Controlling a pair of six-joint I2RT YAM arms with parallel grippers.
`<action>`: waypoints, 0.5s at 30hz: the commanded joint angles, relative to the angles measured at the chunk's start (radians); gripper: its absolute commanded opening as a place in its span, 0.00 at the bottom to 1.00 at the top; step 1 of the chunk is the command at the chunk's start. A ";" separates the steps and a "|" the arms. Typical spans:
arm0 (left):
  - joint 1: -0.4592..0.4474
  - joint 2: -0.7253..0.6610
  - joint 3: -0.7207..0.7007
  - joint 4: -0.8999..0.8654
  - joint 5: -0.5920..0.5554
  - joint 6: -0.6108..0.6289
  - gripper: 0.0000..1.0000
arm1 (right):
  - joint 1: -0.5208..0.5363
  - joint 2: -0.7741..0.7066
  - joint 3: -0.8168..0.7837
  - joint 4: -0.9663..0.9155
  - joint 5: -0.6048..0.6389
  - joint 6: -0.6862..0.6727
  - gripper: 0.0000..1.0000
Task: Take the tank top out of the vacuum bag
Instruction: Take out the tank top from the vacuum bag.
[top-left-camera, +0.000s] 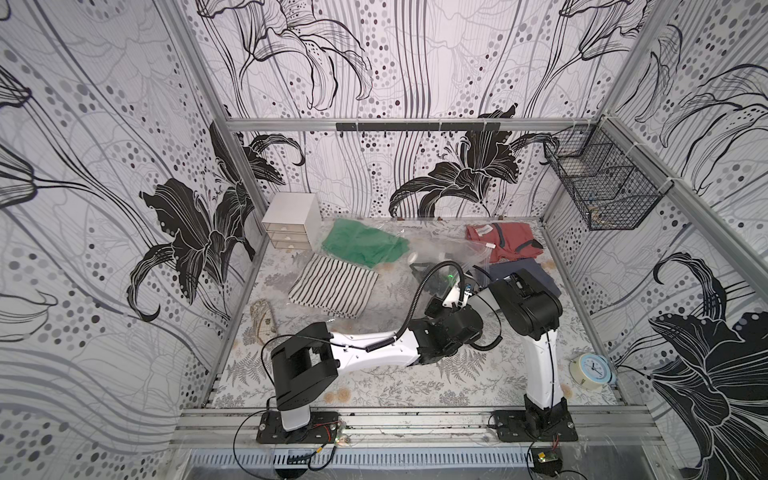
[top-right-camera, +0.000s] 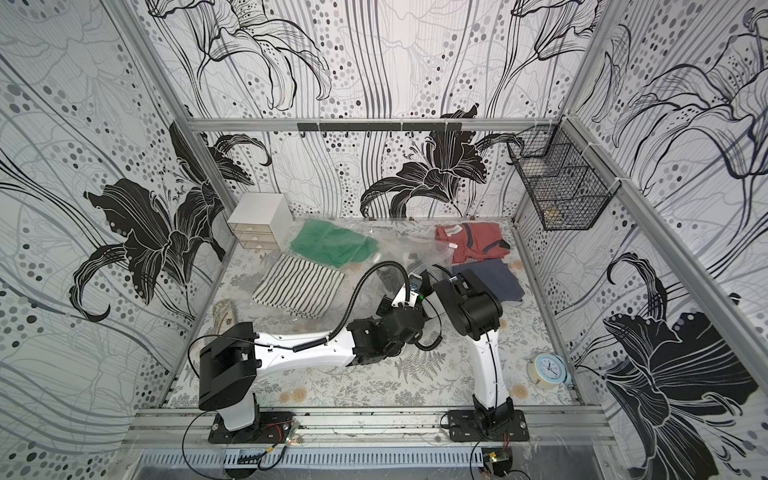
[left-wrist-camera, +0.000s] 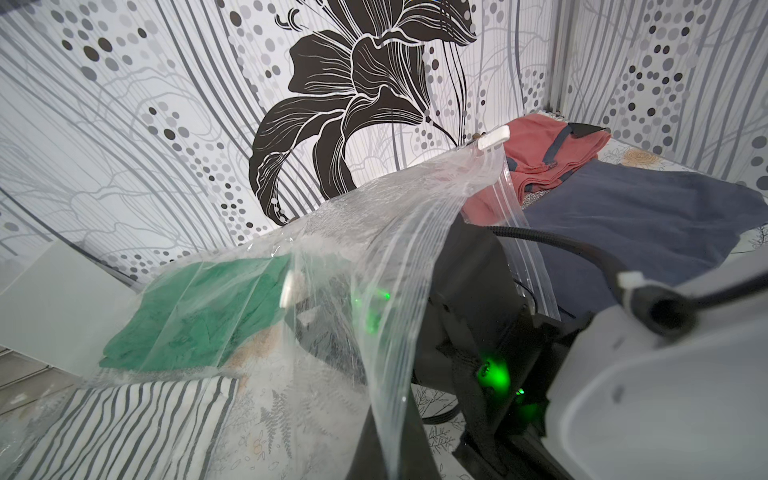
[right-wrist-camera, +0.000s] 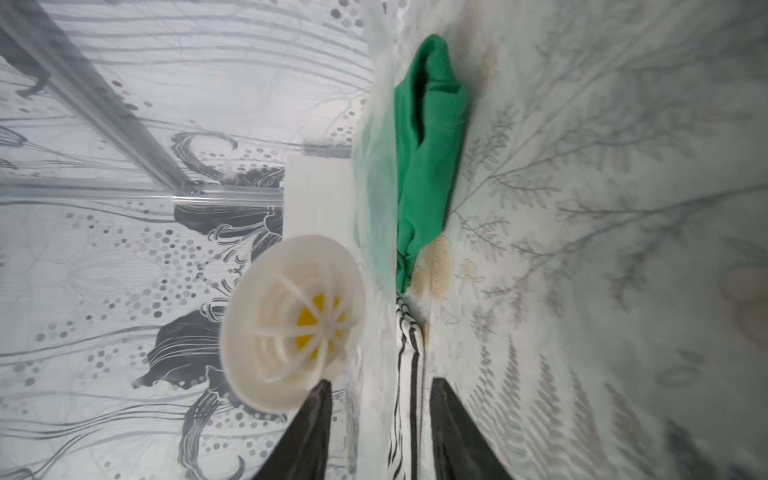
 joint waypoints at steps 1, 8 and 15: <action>-0.017 -0.033 -0.007 0.083 -0.032 0.025 0.00 | 0.009 0.032 0.063 -0.048 -0.005 0.001 0.43; -0.031 -0.029 -0.003 0.107 -0.037 0.055 0.00 | 0.015 0.103 0.176 -0.111 0.019 -0.004 0.46; -0.045 -0.043 -0.020 0.156 -0.059 0.091 0.00 | 0.015 0.128 0.223 -0.205 0.030 -0.021 0.51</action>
